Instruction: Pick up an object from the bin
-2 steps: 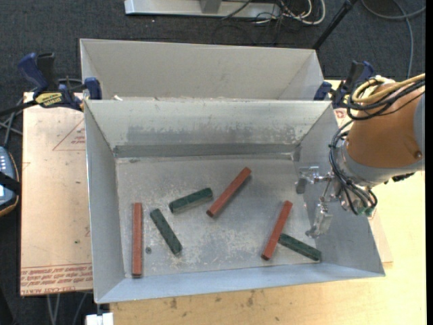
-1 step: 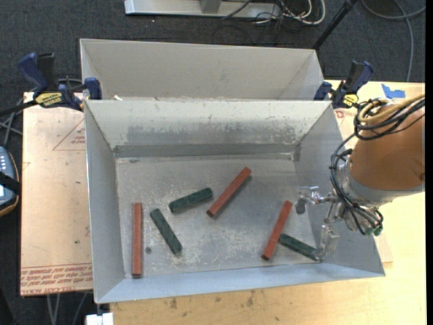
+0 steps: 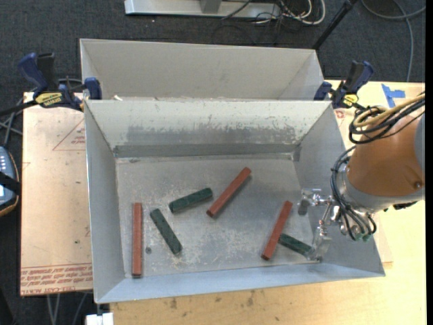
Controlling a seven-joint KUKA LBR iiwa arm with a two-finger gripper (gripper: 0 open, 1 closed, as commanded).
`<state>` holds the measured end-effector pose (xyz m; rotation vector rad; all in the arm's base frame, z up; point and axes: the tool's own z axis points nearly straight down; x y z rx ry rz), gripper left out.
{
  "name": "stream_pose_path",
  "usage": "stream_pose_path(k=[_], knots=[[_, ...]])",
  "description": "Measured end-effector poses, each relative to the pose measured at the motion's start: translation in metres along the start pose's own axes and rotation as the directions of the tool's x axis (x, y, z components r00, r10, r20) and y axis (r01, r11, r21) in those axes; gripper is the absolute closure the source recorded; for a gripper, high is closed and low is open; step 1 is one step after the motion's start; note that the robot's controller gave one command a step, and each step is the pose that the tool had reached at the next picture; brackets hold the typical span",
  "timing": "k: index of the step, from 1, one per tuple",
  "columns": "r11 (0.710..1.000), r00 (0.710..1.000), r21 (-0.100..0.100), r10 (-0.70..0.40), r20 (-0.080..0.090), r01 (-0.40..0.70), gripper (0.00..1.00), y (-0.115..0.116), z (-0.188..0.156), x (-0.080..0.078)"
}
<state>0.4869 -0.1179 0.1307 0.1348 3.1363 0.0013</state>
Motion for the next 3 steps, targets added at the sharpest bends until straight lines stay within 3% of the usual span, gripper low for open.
stream_pose_path(k=[1, 2, 3], knots=[[0.988, 0.988, -0.001, 0.156, 0.010, -0.156, 0.00, 0.023, 0.061, 0.004], [0.999, 0.999, -0.002, 0.032, 0.005, -0.032, 1.00, 0.013, 0.059, 0.004], [1.000, 1.000, -0.002, 0.031, 0.005, -0.031, 1.00, 0.013, 0.059, 0.004]])
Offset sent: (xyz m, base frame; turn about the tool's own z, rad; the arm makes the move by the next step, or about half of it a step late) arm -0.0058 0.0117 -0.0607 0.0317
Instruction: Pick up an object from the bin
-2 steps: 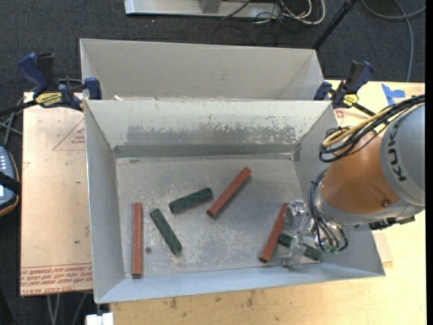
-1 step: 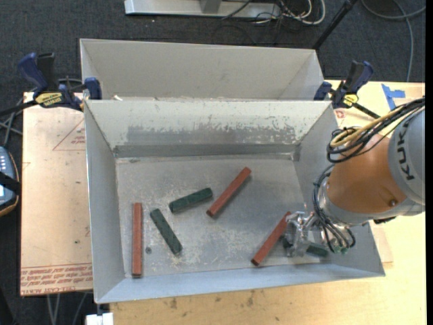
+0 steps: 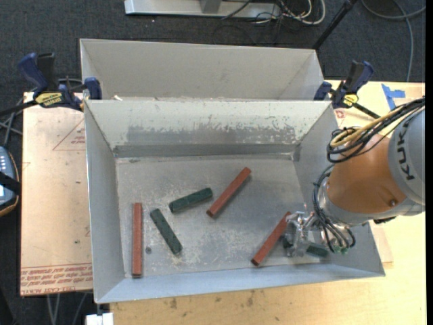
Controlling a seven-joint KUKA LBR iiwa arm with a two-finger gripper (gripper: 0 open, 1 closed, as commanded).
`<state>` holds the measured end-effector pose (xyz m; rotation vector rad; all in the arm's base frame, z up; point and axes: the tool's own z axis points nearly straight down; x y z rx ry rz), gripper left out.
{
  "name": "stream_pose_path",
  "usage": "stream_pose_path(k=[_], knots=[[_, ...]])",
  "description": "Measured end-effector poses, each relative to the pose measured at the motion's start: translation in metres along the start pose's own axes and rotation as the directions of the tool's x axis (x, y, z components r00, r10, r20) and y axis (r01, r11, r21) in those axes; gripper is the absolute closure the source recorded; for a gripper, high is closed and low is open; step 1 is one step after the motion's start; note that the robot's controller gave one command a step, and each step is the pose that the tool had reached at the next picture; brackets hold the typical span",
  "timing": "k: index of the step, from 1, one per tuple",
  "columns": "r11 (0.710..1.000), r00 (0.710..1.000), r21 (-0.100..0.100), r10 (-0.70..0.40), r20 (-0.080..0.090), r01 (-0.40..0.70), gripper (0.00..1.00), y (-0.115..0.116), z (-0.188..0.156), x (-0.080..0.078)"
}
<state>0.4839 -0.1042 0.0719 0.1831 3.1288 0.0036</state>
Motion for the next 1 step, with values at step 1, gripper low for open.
stream_pose_path(k=[1], knots=[[1.000, 1.000, 0.000, 0.000, -0.001, 0.000, 1.00, 0.0001, -0.0013, 0.0001]])
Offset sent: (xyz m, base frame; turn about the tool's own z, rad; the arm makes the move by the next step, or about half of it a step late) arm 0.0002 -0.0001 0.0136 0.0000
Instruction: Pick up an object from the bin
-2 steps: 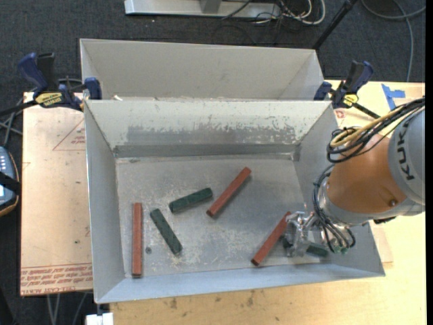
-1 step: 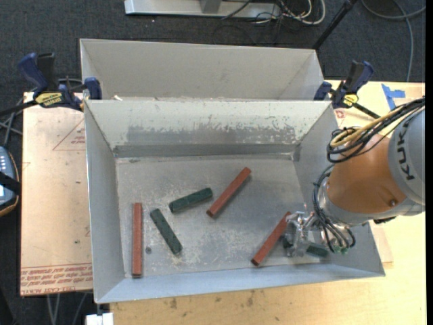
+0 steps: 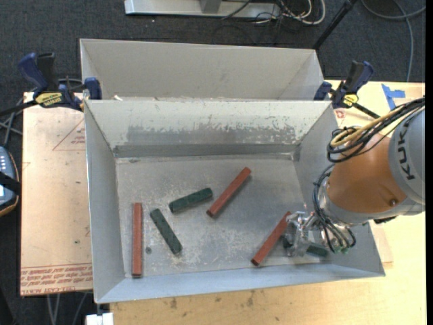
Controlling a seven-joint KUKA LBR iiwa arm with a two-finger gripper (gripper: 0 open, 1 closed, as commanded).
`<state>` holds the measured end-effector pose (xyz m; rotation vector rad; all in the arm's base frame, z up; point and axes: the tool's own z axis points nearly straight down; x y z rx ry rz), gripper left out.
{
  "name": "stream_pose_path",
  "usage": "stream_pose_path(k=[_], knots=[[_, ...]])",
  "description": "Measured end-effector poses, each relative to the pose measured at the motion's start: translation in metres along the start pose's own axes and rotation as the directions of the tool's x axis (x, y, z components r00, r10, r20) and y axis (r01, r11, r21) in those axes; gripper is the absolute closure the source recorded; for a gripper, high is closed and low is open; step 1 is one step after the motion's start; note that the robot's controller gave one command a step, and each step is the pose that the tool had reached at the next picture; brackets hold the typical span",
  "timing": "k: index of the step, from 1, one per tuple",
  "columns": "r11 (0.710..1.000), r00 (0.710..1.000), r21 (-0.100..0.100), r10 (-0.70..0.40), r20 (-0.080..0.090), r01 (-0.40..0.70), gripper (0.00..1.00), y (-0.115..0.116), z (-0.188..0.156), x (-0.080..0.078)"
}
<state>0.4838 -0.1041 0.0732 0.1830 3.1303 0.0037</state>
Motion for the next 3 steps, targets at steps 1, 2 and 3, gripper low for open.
stream_pose_path(k=[1, 2, 3], knots=[[1.000, 1.000, 0.001, 0.000, -0.003, 0.000, 1.00, 0.000, -0.003, 0.000], [1.000, 1.000, 0.001, -0.001, -0.009, 0.001, 1.00, 0.000, -0.009, 0.001], [1.000, 1.000, 0.001, -0.001, -0.008, 0.001, 1.00, 0.000, -0.023, 0.001]])
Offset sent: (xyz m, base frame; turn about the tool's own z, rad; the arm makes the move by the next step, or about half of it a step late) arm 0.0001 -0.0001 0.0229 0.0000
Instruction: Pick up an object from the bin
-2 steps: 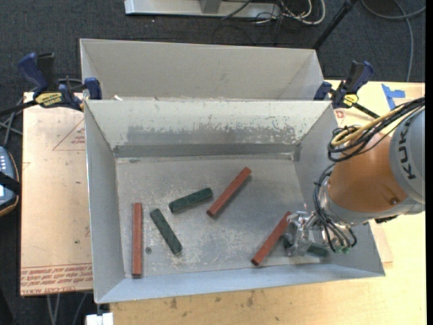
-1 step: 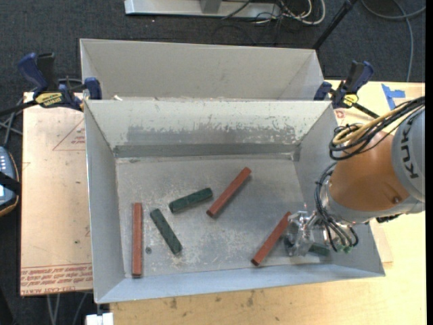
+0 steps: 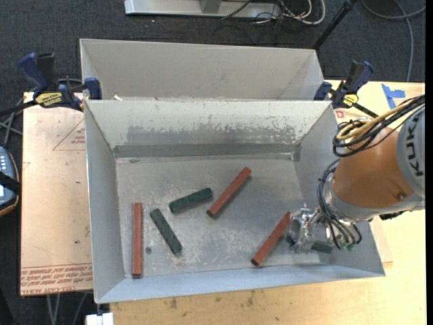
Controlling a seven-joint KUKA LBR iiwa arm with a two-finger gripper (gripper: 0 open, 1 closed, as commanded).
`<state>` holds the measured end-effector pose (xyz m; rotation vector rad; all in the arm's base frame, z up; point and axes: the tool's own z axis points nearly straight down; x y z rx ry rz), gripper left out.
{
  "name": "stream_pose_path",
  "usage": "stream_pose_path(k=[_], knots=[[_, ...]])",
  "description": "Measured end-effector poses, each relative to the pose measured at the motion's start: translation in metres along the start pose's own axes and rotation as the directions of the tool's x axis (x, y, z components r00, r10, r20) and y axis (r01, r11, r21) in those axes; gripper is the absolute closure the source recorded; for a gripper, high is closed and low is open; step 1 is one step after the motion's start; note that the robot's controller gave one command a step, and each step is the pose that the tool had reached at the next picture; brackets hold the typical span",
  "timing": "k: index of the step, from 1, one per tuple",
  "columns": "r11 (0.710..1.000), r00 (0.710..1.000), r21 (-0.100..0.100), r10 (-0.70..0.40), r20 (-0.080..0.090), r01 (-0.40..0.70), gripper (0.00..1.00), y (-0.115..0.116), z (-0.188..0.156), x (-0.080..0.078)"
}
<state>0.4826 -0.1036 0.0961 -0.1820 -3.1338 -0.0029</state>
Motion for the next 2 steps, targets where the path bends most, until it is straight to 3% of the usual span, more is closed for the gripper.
stream_pose_path(k=[2], knots=[[1.000, 1.000, 0.001, 0.000, 0.005, 0.000, 1.00, -0.0001, -0.0204, -0.0012]])
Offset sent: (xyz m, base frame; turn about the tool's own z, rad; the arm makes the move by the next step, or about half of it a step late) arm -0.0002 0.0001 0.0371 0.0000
